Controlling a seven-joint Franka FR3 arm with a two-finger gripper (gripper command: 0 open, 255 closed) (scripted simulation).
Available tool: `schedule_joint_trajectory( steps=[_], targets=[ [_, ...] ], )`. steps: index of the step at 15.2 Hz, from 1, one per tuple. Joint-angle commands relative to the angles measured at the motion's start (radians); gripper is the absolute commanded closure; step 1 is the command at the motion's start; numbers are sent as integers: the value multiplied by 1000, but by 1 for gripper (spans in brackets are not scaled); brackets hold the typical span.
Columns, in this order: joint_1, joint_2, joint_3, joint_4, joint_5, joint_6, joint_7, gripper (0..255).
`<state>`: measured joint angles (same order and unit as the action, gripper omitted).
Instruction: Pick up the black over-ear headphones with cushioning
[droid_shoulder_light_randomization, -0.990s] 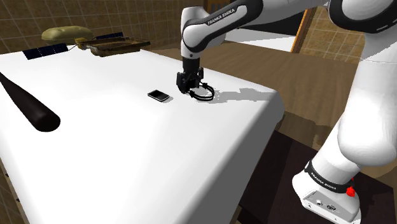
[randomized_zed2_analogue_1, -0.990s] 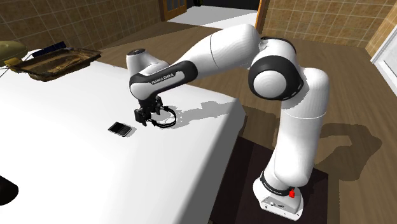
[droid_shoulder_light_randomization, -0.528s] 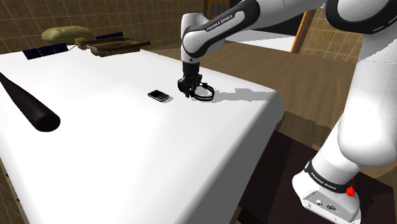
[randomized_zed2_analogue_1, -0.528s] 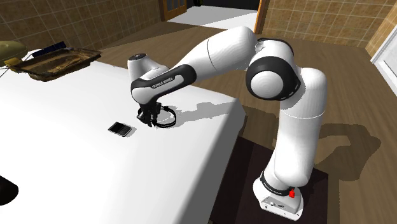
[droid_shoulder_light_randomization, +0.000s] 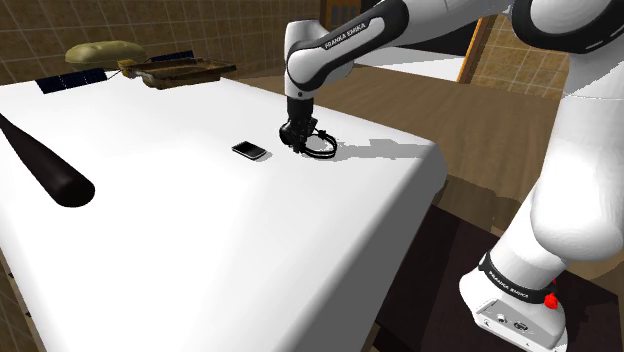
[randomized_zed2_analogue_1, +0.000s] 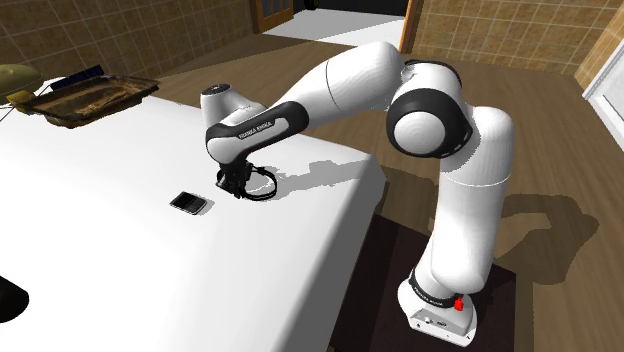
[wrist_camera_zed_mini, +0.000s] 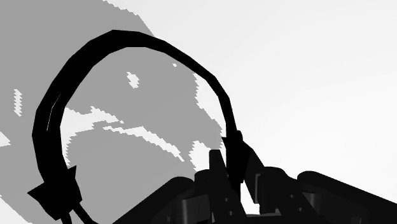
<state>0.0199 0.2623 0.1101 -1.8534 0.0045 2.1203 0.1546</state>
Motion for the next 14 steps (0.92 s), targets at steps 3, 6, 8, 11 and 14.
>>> schedule_joint_trajectory(
  steps=[3, 6, 8, 11, 14],
  targets=[
    [0, -15, 1, 20, 2, -36, 0, 255],
    [-1, -29, 1, 43, 3, -72, 0, 255],
    [-1, -37, 1, 59, 4, -96, 0, 255],
    [-1, -48, 2, 85, 5, -133, 0, 255],
    [-1, -57, 2, 114, 6, -171, 0, 255]
  ],
)
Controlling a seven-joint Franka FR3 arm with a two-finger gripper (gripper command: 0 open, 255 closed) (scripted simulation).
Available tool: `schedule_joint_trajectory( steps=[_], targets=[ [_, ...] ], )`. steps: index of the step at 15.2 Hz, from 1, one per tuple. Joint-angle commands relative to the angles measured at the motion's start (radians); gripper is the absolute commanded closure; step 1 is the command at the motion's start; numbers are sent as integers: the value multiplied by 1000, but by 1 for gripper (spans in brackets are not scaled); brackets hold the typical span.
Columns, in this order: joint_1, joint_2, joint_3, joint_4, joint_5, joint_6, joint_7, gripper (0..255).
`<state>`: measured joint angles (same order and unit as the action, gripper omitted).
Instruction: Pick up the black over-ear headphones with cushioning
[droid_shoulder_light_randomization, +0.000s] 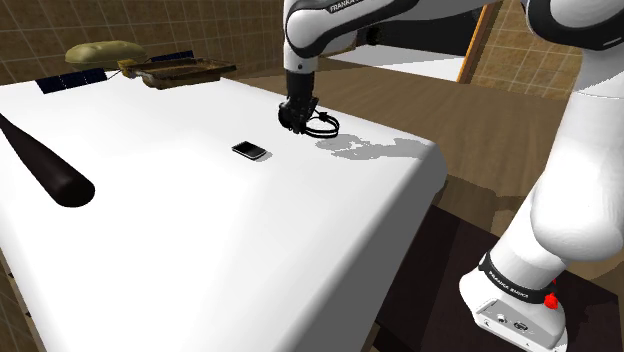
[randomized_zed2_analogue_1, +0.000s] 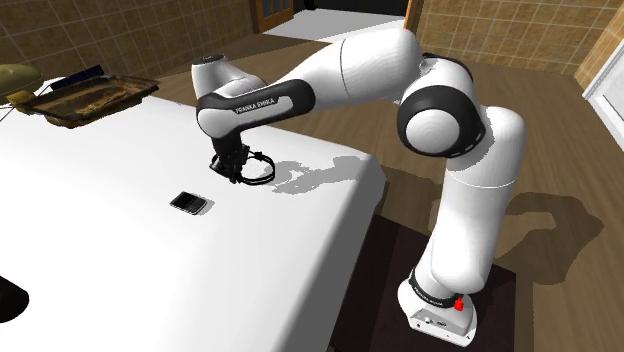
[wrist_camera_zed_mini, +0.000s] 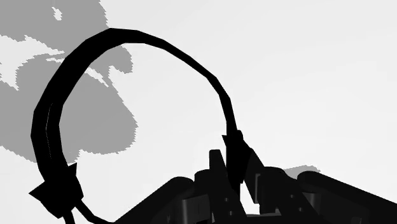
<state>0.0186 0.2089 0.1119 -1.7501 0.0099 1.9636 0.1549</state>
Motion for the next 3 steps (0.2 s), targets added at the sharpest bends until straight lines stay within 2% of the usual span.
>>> schedule_joint_trajectory(
  steps=[1, 3],
  targets=[
    [0, -6, 0, 21, 1, -27, 0, 255],
    [0, -7, 0, 22, 1, -29, 0, 255]
  ],
)
